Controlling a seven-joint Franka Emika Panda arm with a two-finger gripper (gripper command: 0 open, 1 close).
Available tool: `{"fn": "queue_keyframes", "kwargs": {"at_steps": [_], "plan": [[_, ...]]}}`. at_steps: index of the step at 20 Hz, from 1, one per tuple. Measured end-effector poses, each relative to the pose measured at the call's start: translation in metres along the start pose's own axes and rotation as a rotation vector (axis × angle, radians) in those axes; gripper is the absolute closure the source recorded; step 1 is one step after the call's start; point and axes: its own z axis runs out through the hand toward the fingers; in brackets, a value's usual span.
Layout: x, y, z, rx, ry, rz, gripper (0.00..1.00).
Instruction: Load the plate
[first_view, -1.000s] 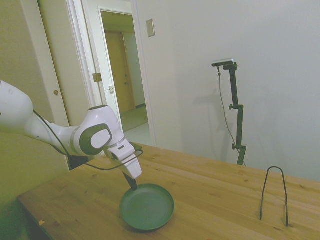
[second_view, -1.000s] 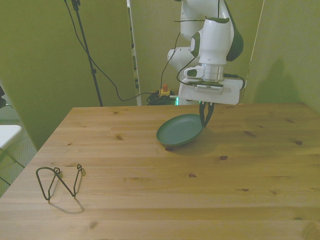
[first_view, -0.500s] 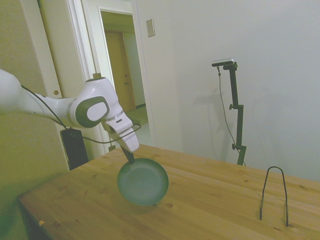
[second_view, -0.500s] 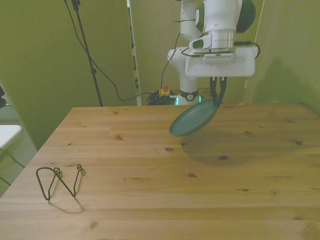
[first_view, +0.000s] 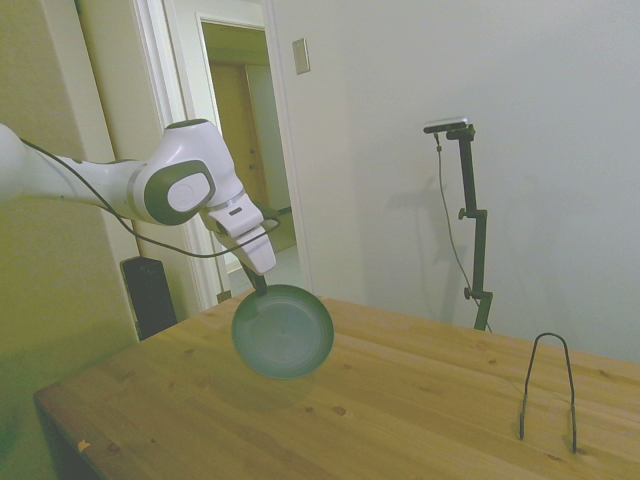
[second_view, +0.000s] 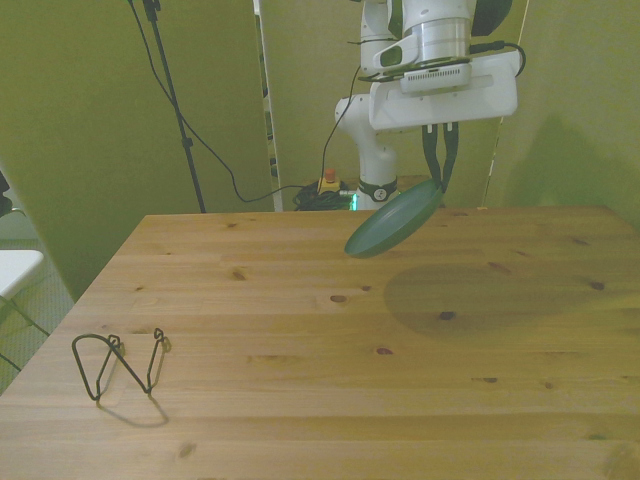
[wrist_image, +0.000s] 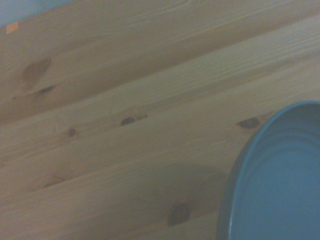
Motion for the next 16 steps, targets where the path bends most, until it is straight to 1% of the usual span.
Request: {"fn": "queue_keyframes", "kwargs": {"at_steps": [2,6,9,14,16], "plan": [[0.013,0.001,-0.003,0.039,0.017,0.033,1.0],[0.047,0.003,-0.007,0.143,0.089,0.109,1.0],[0.075,0.01,-0.009,0.189,0.132,0.154,1.0],[0.121,0.022,-0.022,0.257,0.211,0.218,1.0],[0.141,0.025,-0.019,0.272,0.241,0.235,1.0]]}}
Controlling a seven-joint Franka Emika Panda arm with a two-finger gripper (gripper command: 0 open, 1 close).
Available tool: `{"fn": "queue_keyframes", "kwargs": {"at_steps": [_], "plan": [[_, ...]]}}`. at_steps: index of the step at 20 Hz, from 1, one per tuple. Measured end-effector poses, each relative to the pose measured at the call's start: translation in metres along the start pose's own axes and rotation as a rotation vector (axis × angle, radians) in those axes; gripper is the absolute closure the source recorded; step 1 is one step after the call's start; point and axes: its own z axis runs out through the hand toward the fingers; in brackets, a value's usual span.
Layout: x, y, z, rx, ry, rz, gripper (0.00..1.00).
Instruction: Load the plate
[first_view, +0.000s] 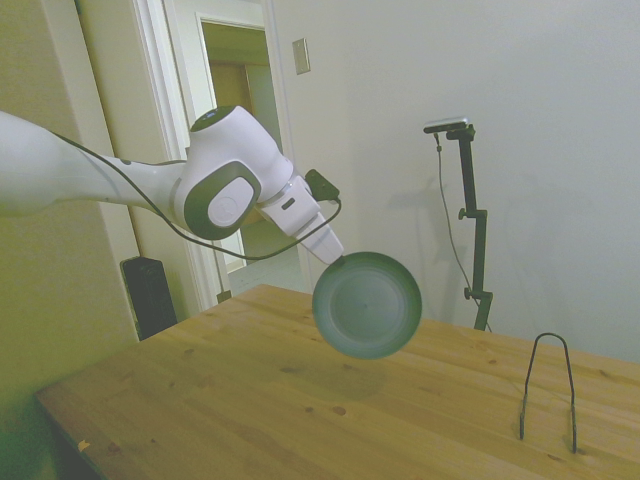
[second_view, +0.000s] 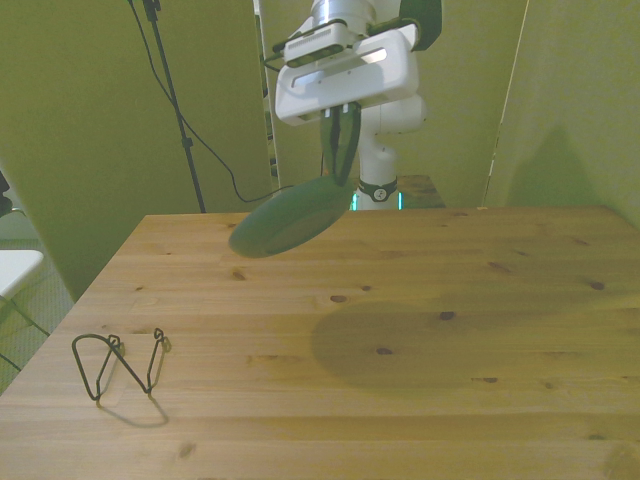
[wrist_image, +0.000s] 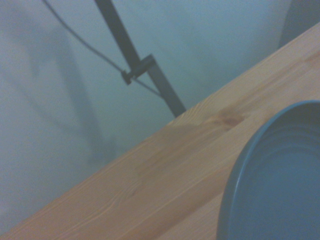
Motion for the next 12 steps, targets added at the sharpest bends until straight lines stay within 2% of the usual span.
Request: {"fn": "queue_keyframes", "kwargs": {"at_steps": [6,12], "plan": [[0.029,-0.008,0.045,-0.003,0.047,0.019,1.0],[0.028,-0.016,0.046,0.008,0.047,0.009,1.0]]}}
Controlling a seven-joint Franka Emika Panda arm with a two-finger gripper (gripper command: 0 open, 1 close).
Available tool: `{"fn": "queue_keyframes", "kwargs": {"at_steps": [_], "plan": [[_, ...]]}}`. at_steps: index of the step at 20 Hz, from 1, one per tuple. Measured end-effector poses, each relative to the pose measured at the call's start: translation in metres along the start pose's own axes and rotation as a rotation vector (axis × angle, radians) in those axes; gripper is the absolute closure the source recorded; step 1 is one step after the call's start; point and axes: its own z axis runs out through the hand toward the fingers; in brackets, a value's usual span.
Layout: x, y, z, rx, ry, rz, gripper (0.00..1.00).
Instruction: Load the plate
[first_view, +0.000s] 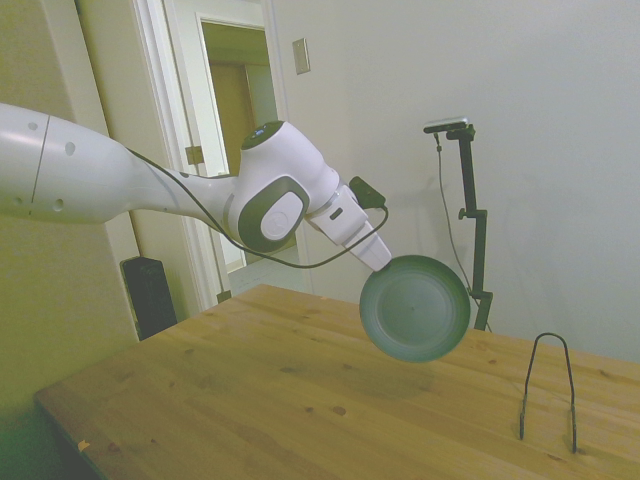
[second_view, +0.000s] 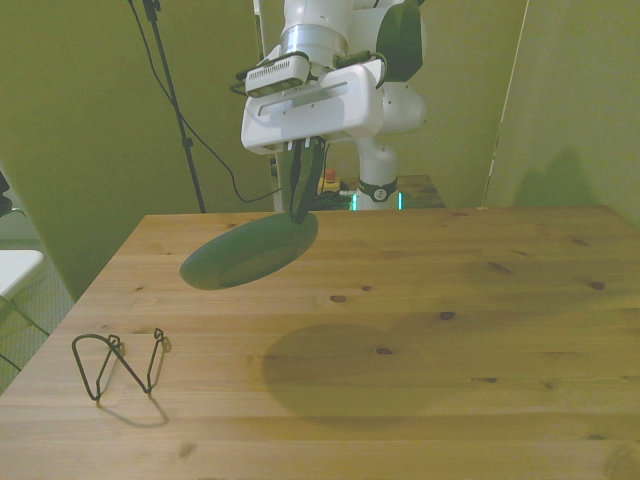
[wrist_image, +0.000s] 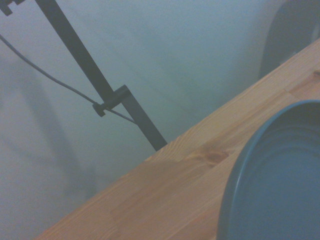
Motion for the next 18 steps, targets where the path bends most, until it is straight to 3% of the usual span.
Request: {"fn": "queue_keyframes", "kwargs": {"at_steps": [6,12,18], "plan": [[0.003,0.001,0.001,0.007,0.002,0.005,1.0],[0.053,0.021,0.021,0.118,0.034,0.073,1.0],[0.104,0.019,0.025,0.231,0.013,0.135,1.0]]}}
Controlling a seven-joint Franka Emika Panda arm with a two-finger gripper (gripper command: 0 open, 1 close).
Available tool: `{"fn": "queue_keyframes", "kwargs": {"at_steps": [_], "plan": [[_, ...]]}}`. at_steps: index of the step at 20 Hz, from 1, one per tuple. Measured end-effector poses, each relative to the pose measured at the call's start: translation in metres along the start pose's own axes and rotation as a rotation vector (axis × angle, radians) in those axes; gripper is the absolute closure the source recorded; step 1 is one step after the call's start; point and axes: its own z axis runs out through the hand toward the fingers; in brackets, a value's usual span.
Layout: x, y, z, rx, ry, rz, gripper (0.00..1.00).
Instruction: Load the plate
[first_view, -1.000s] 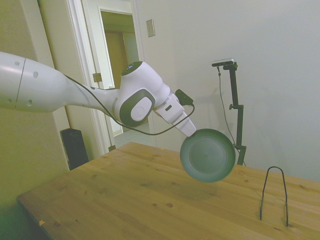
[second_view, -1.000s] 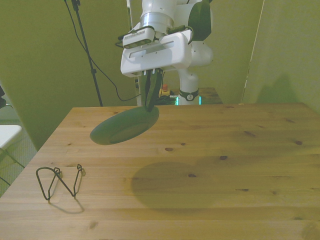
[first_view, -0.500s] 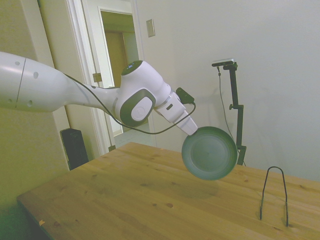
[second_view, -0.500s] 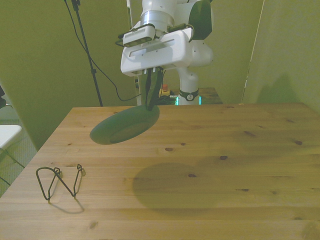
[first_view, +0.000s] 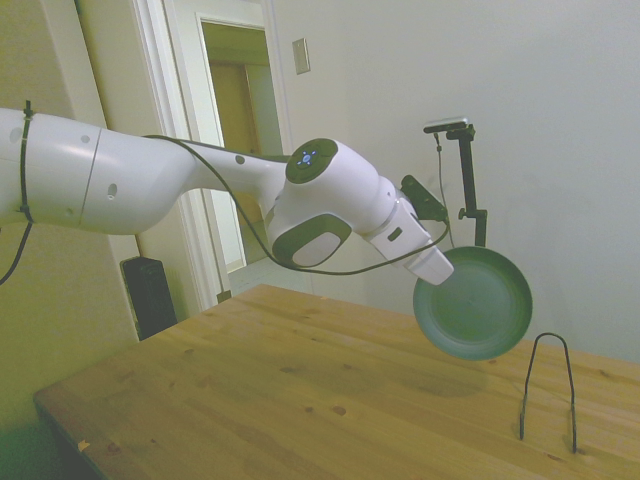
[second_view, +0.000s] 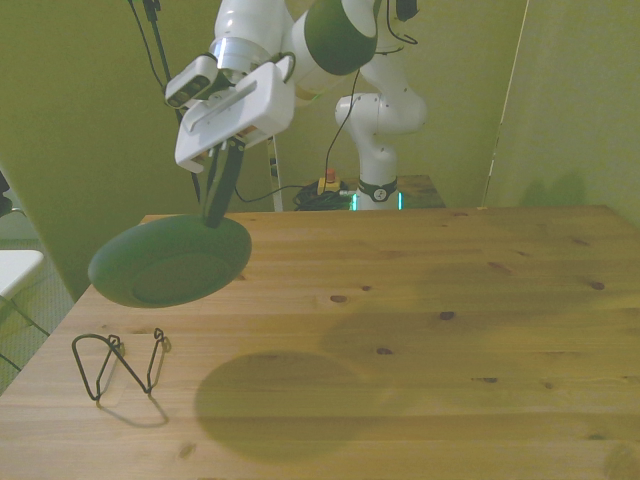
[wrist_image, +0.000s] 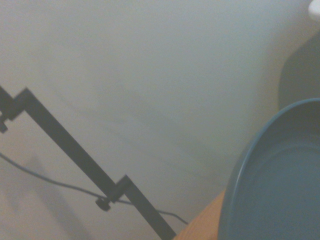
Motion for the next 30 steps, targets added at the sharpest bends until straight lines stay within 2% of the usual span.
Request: {"fn": "queue_keyframes", "kwargs": {"at_steps": [8,11,17,30], "plan": [[0.059,0.005,0.009,0.091,-0.017,0.04,1.0],[0.071,0.008,0.014,0.1,-0.015,0.041,1.0],[0.086,0.016,0.033,0.096,-0.001,0.037,1.0],[0.103,0.032,0.046,0.108,0.01,0.025,1.0]]}}
